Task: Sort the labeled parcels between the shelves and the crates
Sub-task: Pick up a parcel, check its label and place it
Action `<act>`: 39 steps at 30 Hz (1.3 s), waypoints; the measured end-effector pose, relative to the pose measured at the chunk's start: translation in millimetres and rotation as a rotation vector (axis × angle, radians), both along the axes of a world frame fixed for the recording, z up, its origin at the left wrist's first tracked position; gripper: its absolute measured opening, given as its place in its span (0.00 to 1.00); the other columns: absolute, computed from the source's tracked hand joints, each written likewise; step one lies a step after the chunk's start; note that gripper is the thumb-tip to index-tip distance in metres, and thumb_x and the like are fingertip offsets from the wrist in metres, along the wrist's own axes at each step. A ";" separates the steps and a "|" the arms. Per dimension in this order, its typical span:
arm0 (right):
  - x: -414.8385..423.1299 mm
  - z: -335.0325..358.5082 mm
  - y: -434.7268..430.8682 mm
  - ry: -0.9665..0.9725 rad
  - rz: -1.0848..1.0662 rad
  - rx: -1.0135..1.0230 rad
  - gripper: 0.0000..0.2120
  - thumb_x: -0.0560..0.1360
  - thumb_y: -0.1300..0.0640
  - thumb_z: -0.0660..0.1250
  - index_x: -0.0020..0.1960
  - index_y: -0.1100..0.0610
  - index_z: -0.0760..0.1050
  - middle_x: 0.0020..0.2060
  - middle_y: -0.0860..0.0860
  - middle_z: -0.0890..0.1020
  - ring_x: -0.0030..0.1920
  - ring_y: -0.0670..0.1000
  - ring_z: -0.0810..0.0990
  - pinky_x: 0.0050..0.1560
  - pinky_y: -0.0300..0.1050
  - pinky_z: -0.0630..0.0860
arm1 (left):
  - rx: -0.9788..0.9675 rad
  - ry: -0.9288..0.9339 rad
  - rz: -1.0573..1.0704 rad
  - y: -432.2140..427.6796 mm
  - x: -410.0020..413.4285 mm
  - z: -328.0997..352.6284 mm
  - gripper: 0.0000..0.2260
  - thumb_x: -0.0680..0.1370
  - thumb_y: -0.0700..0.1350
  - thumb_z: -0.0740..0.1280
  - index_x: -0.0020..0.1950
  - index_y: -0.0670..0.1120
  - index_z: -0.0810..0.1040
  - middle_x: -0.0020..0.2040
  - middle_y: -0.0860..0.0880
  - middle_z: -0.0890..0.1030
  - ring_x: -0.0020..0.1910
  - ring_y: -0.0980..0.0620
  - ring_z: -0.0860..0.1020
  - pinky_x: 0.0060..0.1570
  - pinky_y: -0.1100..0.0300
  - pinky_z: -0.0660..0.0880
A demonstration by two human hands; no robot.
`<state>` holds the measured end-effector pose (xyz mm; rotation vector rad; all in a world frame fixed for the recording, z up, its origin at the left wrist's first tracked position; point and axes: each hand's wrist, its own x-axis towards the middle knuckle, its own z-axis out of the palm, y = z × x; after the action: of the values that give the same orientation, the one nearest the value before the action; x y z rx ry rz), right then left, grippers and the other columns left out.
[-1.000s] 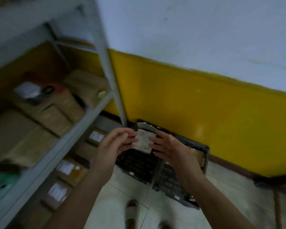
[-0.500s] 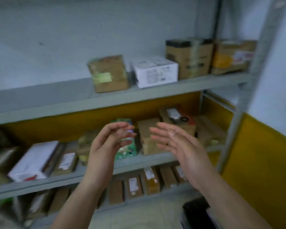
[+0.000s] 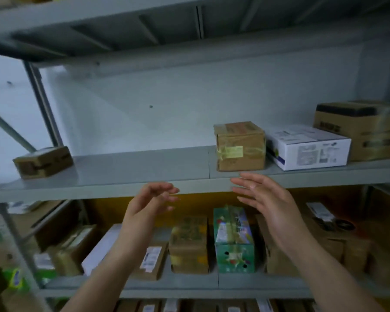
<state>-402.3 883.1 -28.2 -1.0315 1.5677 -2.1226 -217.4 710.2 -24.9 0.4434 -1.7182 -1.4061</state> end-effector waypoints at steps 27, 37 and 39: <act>-244.3 30.4 -126.3 0.039 -0.257 0.303 0.39 0.64 0.23 0.58 0.70 0.41 0.70 0.66 0.43 0.78 0.67 0.51 0.75 0.68 0.58 0.72 | 0.332 -0.225 -0.011 -76.0 -302.1 46.7 0.20 0.80 0.63 0.61 0.62 0.51 0.79 0.52 0.50 0.84 0.51 0.50 0.82 0.53 0.52 0.77; -102.2 8.2 -50.6 0.106 -0.155 -0.046 0.16 0.81 0.51 0.62 0.68 0.41 0.72 0.57 0.35 0.82 0.56 0.35 0.80 0.52 0.35 0.79 | 0.228 0.032 -0.073 -2.5 -171.8 7.6 0.27 0.73 0.65 0.71 0.68 0.55 0.76 0.58 0.55 0.85 0.59 0.53 0.82 0.64 0.46 0.76; -69.6 -7.6 -37.8 0.089 -0.148 -0.061 0.19 0.81 0.52 0.62 0.71 0.43 0.71 0.58 0.36 0.82 0.58 0.36 0.80 0.56 0.38 0.78 | 0.238 0.056 -0.068 11.5 -140.5 -6.9 0.25 0.72 0.62 0.73 0.66 0.55 0.77 0.57 0.55 0.85 0.58 0.53 0.83 0.63 0.47 0.77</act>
<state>-471.9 845.3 -35.8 -1.0733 1.6775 -2.2645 -357.9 721.8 -31.7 0.4739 -1.5398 -1.6653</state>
